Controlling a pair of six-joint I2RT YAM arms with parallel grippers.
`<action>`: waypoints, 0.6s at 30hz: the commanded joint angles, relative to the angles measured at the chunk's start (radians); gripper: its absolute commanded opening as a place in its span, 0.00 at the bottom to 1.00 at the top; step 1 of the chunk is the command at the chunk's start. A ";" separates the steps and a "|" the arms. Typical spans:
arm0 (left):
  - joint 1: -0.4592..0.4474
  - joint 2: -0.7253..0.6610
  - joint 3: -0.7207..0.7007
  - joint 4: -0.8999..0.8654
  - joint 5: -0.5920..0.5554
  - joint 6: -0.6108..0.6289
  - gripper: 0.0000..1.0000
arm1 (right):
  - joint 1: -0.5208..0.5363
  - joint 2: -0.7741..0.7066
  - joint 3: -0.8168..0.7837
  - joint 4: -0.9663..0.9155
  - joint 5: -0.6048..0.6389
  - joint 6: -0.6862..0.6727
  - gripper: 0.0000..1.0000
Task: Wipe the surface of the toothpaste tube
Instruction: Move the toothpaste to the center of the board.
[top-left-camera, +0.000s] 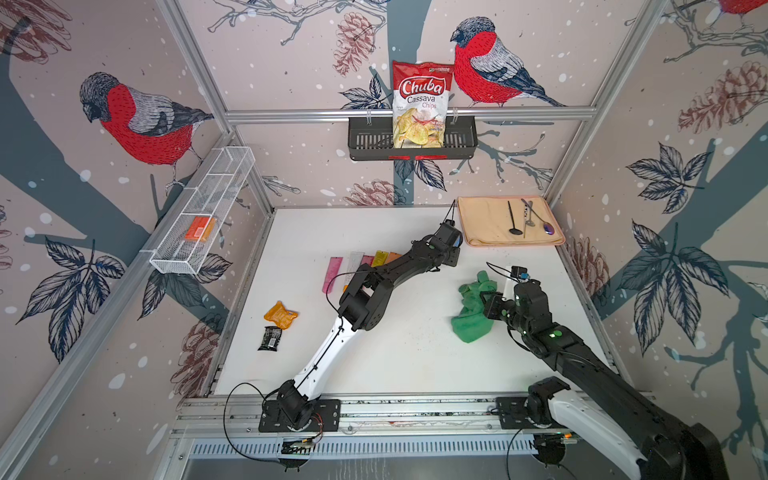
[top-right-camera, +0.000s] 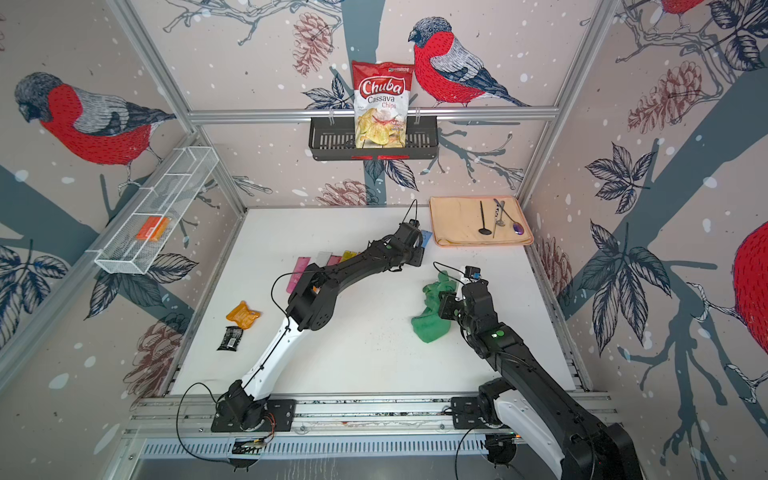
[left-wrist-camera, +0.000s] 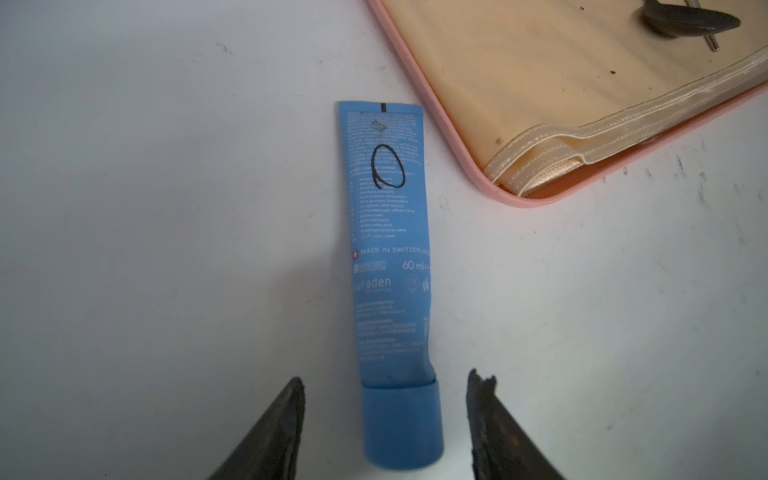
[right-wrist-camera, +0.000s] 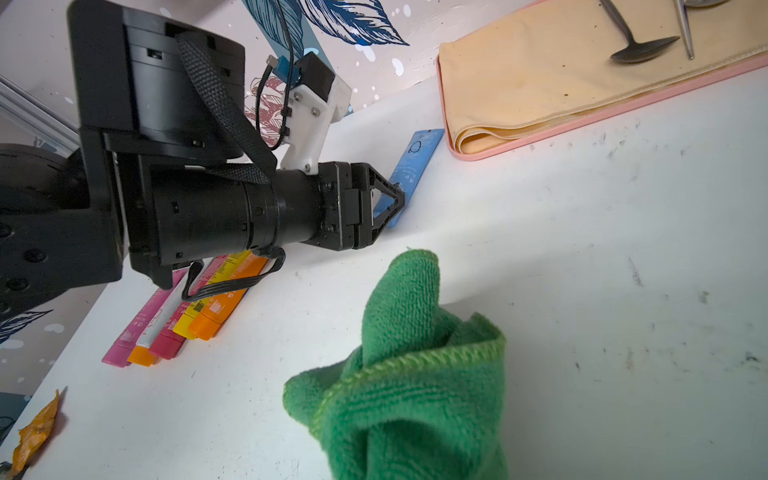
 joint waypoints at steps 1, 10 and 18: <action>0.000 0.014 0.013 0.017 0.013 0.013 0.60 | 0.001 0.006 0.000 0.050 -0.015 -0.006 0.04; 0.004 0.043 0.019 0.027 0.000 0.019 0.43 | 0.001 0.006 -0.002 0.047 -0.024 -0.004 0.04; 0.003 0.027 -0.009 0.032 -0.012 0.030 0.28 | 0.001 -0.018 -0.010 0.058 -0.029 -0.003 0.04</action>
